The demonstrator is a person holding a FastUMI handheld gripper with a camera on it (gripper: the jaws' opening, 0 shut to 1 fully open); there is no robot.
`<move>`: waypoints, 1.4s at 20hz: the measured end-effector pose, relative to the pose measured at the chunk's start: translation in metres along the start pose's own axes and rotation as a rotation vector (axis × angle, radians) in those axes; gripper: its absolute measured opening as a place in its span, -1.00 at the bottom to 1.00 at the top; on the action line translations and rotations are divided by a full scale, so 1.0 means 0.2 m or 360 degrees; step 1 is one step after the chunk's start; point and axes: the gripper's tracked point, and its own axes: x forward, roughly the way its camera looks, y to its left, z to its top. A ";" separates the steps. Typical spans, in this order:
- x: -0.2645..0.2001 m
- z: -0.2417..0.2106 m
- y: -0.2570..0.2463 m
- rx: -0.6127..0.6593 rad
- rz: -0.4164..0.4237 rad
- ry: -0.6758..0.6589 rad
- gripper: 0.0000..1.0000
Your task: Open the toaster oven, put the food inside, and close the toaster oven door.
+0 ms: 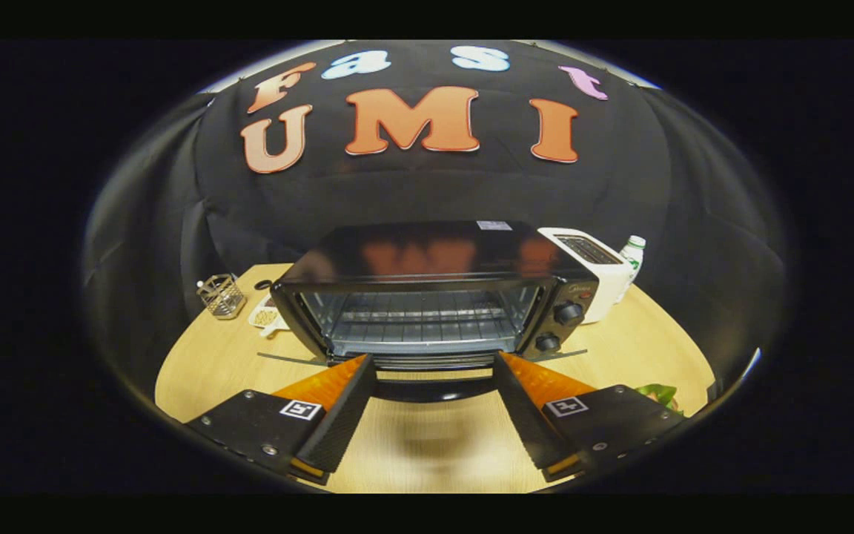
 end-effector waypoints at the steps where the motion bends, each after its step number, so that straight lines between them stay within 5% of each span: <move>1: -0.01 -0.02 0.00 0.0023 0.0003 0.0014 0.88; 22: 0.00 -0.71 -0.06 0.0194 -0.0026 0.0455 0.87; 28: -0.04 -0.72 -0.07 0.0157 -0.0024 0.0479 0.87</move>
